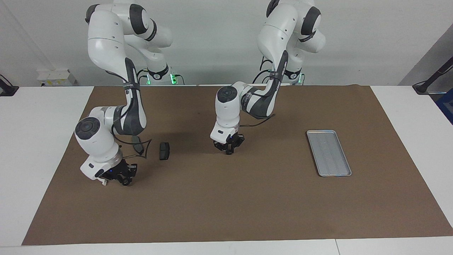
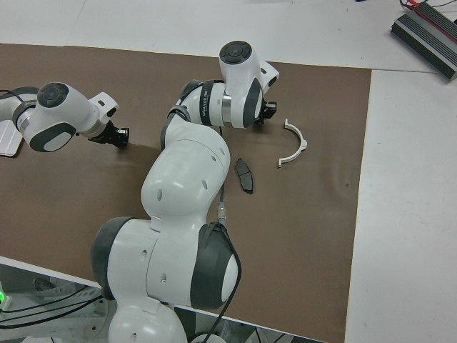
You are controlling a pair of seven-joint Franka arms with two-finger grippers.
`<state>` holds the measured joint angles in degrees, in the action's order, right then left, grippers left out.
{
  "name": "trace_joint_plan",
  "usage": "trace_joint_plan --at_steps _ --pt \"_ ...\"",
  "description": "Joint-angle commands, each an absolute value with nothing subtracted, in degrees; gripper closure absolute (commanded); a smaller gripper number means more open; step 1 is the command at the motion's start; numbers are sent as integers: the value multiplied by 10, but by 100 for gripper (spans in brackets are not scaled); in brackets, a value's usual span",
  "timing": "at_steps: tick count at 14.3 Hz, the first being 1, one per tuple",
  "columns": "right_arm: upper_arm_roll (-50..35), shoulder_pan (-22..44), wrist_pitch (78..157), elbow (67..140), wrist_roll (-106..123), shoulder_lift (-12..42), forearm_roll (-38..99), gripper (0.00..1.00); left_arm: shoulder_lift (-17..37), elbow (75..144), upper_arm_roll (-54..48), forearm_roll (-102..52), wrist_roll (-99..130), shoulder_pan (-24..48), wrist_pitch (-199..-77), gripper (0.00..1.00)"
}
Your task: Place bearing gear from tray to pile
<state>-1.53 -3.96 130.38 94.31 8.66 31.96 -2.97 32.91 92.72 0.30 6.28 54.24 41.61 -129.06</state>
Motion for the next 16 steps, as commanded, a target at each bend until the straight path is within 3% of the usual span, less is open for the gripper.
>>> trace_joint_plan --at_steps 1,2,3,4,5,9,11,12,16 --pt "-23 -48 1328 961 105 316 -21 100 329 944 10 82 555 422 -1316 70" --pt "-23 -50 1330 962 105 317 -20 100 329 944 10 83 555 422 -1318 68" --pt "-23 -50 1329 962 105 317 -19 100 329 944 11 85 554 421 -1317 58" --pt "-23 -49 1329 962 105 317 -19 100 328 944 11 90 551 419 -1311 38" --pt "-23 -49 1329 962 105 317 -19 100 326 943 10 95 550 419 -1307 33" --pt "-23 -49 1328 962 101 317 -19 97 296 940 11 97 544 410 -1290 31" --pt "-23 -49 1328 962 100 317 -19 19 277 932 10 97 530 390 -1267 31" --pt "-23 -49 1328 962 100 316 -19 2 267 931 10 96 518 381 -1262 30" --pt "-23 -37 1304 961 100 295 -19 0 222 939 9 94 447 321 -1244 24"
